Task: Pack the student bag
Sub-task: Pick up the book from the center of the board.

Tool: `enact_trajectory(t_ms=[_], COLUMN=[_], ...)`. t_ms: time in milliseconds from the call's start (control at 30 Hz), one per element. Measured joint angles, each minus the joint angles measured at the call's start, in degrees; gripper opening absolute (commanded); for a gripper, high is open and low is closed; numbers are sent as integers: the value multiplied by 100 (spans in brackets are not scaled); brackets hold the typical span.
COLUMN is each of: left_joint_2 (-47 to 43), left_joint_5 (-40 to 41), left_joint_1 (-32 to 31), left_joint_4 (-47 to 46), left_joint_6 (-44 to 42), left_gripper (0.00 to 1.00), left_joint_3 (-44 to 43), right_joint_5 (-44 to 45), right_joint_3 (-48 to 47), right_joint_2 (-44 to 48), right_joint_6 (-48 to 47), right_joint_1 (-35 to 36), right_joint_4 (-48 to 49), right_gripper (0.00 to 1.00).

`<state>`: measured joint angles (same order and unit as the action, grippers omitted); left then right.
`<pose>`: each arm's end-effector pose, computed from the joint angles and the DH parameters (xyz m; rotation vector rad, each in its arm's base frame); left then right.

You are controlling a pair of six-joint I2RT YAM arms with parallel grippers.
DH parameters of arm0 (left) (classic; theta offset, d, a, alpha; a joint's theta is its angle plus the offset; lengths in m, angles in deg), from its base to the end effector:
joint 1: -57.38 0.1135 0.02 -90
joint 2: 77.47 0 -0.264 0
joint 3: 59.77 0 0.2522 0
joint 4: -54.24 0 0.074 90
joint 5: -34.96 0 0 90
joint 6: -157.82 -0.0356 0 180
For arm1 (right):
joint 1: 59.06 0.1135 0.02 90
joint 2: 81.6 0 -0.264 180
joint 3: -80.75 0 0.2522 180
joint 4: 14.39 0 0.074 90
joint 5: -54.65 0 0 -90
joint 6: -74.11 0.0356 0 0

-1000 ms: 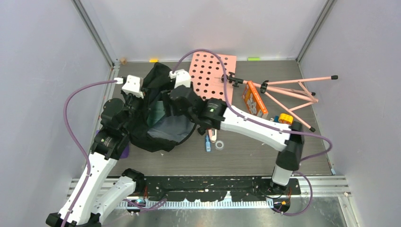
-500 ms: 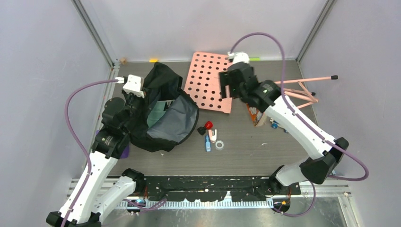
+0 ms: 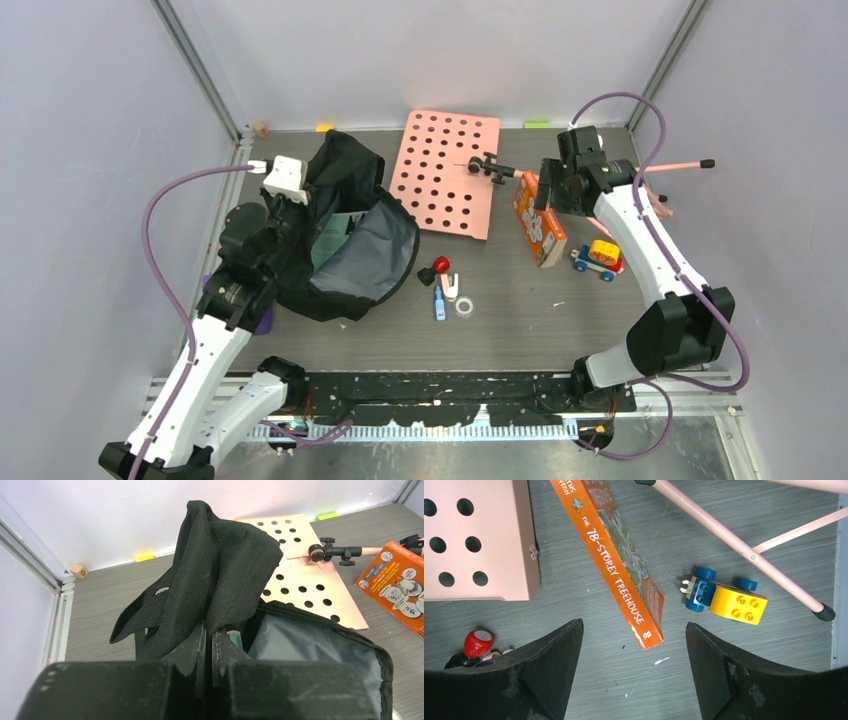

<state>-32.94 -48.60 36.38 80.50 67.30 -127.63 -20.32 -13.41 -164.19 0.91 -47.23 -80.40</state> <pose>0.1626 -0.0581 0.3929 0.2177 1.6101 -0.1842 0.2917 0.0517 0.3377 0.2120 2.4694 -0.1202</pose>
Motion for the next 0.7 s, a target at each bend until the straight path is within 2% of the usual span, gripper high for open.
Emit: enact_trajectory(t_ms=[500, 700], left_joint_2=[13, 13], left_joint_5=[0, 0], left_joint_1=[0, 0], left_joint_4=[-4, -4], left_joint_6=[0, 0], left_gripper=[0, 0], left_joint_3=[0, 0], right_joint_5=[-387, -269], right_joint_3=[-11, -11], right_joint_2=[-1311, -1381], right_joint_6=[-358, -551], right_joint_1=[-92, -70], right_joint_4=[306, 433], right_gripper=[71, 61])
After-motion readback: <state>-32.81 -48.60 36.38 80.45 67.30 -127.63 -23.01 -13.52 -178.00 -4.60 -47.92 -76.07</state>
